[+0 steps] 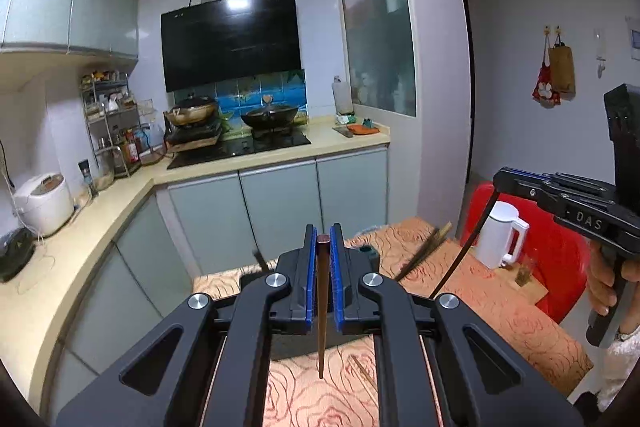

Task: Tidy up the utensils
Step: 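Lift both held chopsticks and carry them above the green holder, then open both grippers to drop the chopsticks into the holder, then move both open grippers back to the last two wooden chopsticks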

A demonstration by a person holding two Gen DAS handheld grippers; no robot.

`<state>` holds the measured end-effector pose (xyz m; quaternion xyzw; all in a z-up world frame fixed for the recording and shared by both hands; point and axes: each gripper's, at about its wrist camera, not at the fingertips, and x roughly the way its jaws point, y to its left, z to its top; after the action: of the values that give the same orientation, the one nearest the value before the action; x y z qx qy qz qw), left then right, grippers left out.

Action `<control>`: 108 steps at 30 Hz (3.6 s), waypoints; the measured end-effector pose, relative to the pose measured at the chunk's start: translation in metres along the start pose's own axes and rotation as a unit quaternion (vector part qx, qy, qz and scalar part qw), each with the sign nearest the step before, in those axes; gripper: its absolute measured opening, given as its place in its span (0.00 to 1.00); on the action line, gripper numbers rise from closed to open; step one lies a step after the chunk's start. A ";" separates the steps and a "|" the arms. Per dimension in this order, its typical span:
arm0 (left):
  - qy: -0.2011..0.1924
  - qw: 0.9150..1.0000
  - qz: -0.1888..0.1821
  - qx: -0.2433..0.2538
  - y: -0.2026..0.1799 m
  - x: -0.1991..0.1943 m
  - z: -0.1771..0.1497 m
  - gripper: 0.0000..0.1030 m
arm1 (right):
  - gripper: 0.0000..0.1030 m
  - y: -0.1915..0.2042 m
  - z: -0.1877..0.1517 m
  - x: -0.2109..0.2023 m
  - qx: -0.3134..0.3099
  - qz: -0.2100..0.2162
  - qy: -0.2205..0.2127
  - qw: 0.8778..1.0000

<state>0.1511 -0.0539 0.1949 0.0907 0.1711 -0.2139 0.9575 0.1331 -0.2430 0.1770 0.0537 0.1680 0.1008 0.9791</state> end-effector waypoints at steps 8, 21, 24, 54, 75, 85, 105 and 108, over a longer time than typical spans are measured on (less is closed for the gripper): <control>-0.021 1.000 0.015 -0.010 0.003 0.026 0.039 0.07 | 0.08 -0.001 0.025 0.019 0.003 -0.002 -0.013 1.000; -0.022 0.998 0.023 -0.047 0.014 0.082 0.052 0.07 | 0.08 0.001 0.039 0.064 0.004 -0.009 0.000 1.000; -0.008 0.999 0.022 -0.039 0.012 0.094 0.040 0.07 | 0.08 0.003 0.036 0.074 0.001 -0.010 0.009 1.000; 0.028 0.996 0.036 -0.078 0.034 0.111 -0.004 0.48 | 0.32 0.011 -0.001 0.122 -0.006 -0.025 0.065 0.998; 0.058 0.995 0.028 -0.078 0.023 0.049 -0.102 0.72 | 0.33 0.004 -0.061 0.054 -0.016 -0.036 0.056 0.998; 0.131 0.987 0.050 -0.077 0.006 0.038 -0.212 0.72 | 0.32 0.015 -0.177 0.036 -0.021 -0.037 0.133 0.990; 0.164 0.979 0.074 -0.097 -0.004 0.016 -0.269 0.72 | 0.32 0.082 -0.291 0.025 -0.040 0.027 0.238 0.970; 0.167 0.979 0.068 -0.098 -0.005 0.018 -0.269 0.72 | 0.32 0.081 -0.297 0.026 -0.045 0.018 0.239 0.970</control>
<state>0.0860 0.0010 -0.0606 0.0420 0.3419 -0.1126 0.9320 0.0416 -0.1376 -0.0986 -0.0126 0.3915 0.1359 0.9100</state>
